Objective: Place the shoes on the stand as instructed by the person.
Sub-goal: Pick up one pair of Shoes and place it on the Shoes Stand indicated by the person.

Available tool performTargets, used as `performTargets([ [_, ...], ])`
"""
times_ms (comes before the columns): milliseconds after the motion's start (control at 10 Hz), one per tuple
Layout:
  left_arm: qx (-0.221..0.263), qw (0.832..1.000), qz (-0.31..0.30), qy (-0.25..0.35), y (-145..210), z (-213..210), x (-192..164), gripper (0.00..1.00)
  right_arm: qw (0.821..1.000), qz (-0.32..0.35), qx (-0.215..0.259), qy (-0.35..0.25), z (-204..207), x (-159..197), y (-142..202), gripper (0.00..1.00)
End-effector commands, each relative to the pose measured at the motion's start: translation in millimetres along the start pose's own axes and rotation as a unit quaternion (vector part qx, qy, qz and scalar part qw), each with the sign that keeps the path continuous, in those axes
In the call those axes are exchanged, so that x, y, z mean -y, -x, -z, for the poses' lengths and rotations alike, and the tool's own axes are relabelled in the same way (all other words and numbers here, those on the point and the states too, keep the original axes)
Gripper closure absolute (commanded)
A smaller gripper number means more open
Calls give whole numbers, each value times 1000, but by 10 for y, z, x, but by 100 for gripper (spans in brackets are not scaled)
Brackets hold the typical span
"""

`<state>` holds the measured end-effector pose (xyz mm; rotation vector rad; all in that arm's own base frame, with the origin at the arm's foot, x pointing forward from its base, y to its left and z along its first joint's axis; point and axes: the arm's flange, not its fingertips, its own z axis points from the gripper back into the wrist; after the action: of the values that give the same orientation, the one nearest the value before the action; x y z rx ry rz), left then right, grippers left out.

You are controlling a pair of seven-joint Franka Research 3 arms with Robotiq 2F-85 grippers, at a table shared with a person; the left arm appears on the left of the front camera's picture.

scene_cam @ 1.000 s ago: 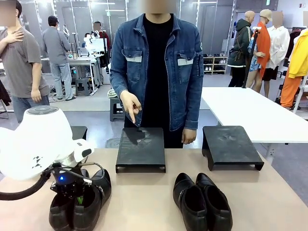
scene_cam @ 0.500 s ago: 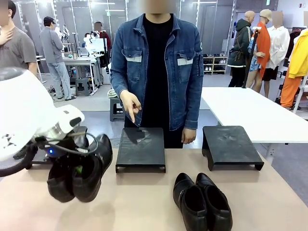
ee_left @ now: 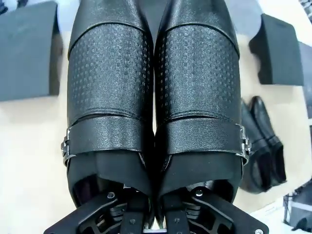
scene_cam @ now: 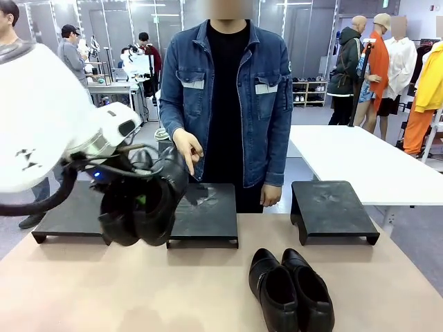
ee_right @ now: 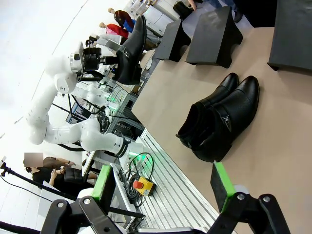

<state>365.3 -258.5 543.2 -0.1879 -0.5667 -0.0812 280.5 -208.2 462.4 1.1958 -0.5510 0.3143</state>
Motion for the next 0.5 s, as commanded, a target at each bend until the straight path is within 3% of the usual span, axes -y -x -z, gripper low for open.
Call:
performTargets([
  [0, 40, 999, 1, -20, -305, 243, 258, 100, 1000, -9, 7, -6, -8, -7, -9, 0],
  [400, 58, 998, -4, -39, -460, 532, 442, 100, 1000, -9, 7, -6, -8, -7, -9, 0],
])
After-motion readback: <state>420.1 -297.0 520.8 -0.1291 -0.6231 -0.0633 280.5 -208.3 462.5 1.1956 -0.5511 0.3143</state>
